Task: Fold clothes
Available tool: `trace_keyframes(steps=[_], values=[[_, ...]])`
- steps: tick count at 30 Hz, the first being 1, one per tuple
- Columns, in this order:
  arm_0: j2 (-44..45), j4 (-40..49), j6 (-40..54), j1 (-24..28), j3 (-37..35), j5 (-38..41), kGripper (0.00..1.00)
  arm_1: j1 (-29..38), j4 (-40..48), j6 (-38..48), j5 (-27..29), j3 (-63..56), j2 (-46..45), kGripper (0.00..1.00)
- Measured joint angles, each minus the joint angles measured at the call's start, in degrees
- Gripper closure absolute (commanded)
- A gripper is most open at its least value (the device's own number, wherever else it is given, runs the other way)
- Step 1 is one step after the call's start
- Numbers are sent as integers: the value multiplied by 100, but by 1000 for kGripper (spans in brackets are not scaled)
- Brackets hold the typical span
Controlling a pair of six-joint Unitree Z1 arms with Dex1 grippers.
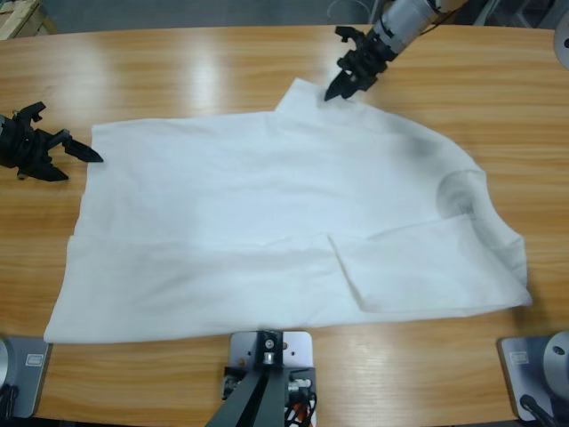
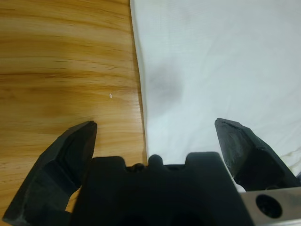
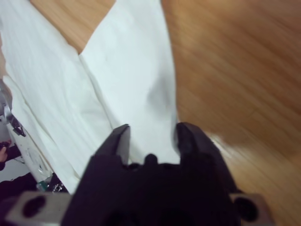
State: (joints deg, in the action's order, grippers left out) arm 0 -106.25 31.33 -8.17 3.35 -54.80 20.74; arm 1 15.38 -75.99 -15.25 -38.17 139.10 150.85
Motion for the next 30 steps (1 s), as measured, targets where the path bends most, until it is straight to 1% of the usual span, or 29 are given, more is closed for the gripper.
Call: trace_keyframes(steps=[6, 13, 16, 20, 23, 25, 27, 29, 30], values=[[-36, -2, 111, 1, -47, 0, 13, 0, 0, 214, 137, 54, 136, 1000], [-336, -21, 433, 110, -718, 96, 18, 0, 1, 306, 245, 169, 173, 1000], [-466, -21, 584, 178, -956, 561, 22, 0, 1, 306, 245, 193, 182, 1000], [-920, -21, 805, 406, -1271, 1248, 27, 0, 1, 306, 245, 196, 183, 1000], [-1202, 1, 872, 636, -1514, 1332, 30, 0, 1, 306, 245, 196, 184, 1000], [-1290, 40, 899, 743, -1671, 1311, 63, 0, 1, 306, 245, 196, 184, 1000], [-1346, 82, 930, 772, -1754, 1267, 172, 0, 1, 306, 245, 196, 184, 1000], [-1372, 101, 947, 772, -1823, 1235, 213, 0, 1, 306, 245, 196, 184, 1000], [-1390, 107, 950, 771, -1855, 1230, 216, 0, 1, 306, 245, 196, 184, 1000]])
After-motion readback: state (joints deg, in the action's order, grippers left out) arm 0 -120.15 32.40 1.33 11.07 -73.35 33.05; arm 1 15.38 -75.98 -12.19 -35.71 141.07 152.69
